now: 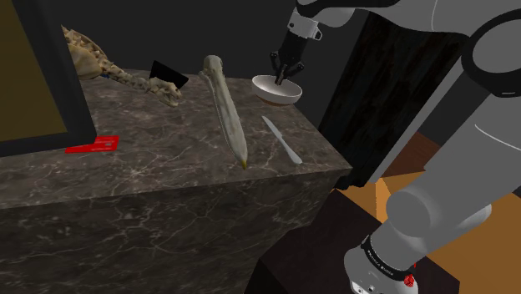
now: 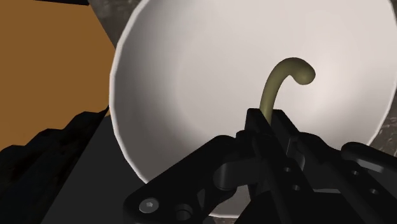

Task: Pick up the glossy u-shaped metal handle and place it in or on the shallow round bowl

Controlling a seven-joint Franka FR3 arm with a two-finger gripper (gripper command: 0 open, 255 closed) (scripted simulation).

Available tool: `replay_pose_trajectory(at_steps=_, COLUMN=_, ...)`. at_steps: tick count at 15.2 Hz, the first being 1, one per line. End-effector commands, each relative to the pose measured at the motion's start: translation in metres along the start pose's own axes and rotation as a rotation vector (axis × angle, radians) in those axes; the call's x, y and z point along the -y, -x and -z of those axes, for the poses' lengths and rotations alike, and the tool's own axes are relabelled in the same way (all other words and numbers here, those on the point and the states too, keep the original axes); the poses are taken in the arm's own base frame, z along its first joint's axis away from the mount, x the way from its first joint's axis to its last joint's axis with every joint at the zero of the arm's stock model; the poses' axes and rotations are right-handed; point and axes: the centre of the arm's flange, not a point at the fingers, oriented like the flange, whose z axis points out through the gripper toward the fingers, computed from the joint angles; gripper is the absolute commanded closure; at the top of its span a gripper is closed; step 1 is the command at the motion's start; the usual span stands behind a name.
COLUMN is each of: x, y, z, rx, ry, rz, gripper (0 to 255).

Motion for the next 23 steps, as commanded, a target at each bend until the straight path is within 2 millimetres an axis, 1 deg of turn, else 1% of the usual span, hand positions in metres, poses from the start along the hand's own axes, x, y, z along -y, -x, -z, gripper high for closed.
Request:
replay_pose_trajectory(at_steps=1, x=0.0, y=-0.001, z=-0.004, rx=0.0, ry=0.0, rz=0.0, gripper=255)
replay_pose_trajectory(at_steps=7, x=0.0, y=-0.001, z=-0.004, rx=0.0, ry=0.0, rz=0.0, gripper=255)
replay_pose_trajectory(at_steps=8, x=0.0, y=-0.001, z=-0.004, rx=0.0, ry=0.0, rz=0.0, gripper=0)
replay_pose_trajectory(at_steps=13, x=0.0, y=-0.001, z=-0.004, rx=0.0, ry=0.0, rz=0.0, gripper=0)
replay_pose_trajectory(at_steps=16, x=0.0, y=-0.001, z=0.036, rx=0.0, ry=0.0, rz=0.0, gripper=0)
replay_pose_trajectory(at_steps=17, x=0.0, y=-0.001, z=0.046, rx=0.0, ry=0.0, rz=0.0, gripper=0)
replay_pose_trajectory(at_steps=23, x=0.0, y=-0.001, z=0.046, rx=0.0, ry=0.0, rz=0.0, gripper=0)
